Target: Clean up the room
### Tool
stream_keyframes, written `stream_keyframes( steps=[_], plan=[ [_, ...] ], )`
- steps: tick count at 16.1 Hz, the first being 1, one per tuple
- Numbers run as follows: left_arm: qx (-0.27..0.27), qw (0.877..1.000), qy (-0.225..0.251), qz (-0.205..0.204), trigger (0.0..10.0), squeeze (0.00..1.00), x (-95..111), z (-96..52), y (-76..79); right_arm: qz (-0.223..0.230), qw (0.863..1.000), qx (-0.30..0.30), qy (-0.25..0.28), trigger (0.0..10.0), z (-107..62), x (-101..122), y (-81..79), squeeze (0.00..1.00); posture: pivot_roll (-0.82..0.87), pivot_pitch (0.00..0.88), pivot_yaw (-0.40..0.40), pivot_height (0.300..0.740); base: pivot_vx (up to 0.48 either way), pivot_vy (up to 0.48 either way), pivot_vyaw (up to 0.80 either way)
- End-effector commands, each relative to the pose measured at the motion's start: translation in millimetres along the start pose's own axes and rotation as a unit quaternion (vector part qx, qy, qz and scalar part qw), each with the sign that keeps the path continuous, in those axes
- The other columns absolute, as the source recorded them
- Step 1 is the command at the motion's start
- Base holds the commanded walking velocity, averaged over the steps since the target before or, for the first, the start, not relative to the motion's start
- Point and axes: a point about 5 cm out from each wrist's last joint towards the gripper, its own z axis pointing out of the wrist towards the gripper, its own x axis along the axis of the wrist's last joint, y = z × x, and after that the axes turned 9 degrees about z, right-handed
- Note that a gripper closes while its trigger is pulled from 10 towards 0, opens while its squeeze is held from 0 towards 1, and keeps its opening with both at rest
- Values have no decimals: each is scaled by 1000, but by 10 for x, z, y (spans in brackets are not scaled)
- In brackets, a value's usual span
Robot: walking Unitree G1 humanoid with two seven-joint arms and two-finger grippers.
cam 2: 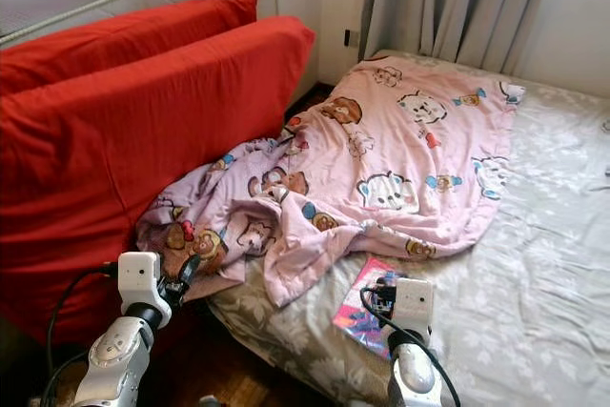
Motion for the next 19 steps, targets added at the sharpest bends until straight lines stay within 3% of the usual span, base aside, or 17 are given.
stream_keyframes(
  steps=[1,4,19],
  plan=[
    [5,1000,0,-10,10000,0,17,10,-10,-3,1000,2,-4,10000,17,4,-11,0,-40,43,2,665,0,0,0],
    [4,1000,2,-11,10000,0,28,20,6,-4,1000,4,-14,10000,31,-11,-33,0,-40,41,2,640,0,0,0],
    [-13,1000,2,-20,10000,0,55,38,79,-7,999,5,-31,10000,74,-34,-73,0,-38,44,-1,640,0,0,0]
  ],
)
